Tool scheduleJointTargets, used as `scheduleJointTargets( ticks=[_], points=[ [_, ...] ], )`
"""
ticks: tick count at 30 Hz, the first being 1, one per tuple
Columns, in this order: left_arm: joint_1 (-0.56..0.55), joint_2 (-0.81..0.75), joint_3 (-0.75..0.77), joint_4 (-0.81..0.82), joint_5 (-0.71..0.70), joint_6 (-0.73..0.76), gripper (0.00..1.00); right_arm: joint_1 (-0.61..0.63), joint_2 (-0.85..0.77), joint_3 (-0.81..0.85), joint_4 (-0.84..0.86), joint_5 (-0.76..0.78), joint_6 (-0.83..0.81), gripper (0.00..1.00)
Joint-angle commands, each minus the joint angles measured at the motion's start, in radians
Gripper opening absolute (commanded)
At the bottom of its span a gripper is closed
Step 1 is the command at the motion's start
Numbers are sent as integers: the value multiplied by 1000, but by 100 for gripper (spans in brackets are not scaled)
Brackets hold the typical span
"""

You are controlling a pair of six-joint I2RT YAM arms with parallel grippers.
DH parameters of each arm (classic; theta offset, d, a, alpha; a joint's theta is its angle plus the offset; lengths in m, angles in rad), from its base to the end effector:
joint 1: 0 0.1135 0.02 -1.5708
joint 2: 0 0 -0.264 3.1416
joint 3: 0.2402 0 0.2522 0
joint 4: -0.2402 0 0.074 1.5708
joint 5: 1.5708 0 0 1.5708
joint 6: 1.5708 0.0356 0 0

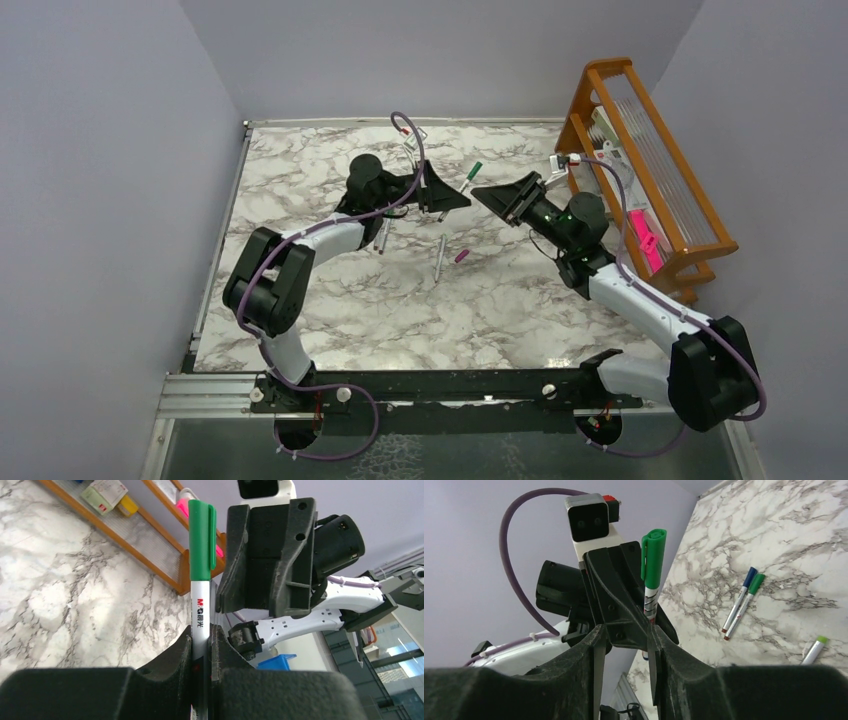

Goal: Insert the pens into the pen caps

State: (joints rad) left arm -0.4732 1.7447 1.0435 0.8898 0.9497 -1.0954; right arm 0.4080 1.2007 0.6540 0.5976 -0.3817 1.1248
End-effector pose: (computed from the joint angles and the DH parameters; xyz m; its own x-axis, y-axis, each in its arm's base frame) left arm 0.3291 -0.2010 0.2791 -0.7916 -0.1760 -0.5851 0.5952 -0.0055 -0.8036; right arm 0.2443 0.1200 0.2890 -0.6201 0.6441 -0.4479 -0.3483 0.2856 0.8928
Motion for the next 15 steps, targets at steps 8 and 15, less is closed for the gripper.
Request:
scheduleJointTargets(
  ticks=[8,15],
  points=[
    [13,-76,109,-782,-467,504,0,-3,-73,-12,-193,33,-99,36],
    [12,-97,116,-1086,-890,618,0,-3,-73,-17,-286,40,-133,32]
  ],
)
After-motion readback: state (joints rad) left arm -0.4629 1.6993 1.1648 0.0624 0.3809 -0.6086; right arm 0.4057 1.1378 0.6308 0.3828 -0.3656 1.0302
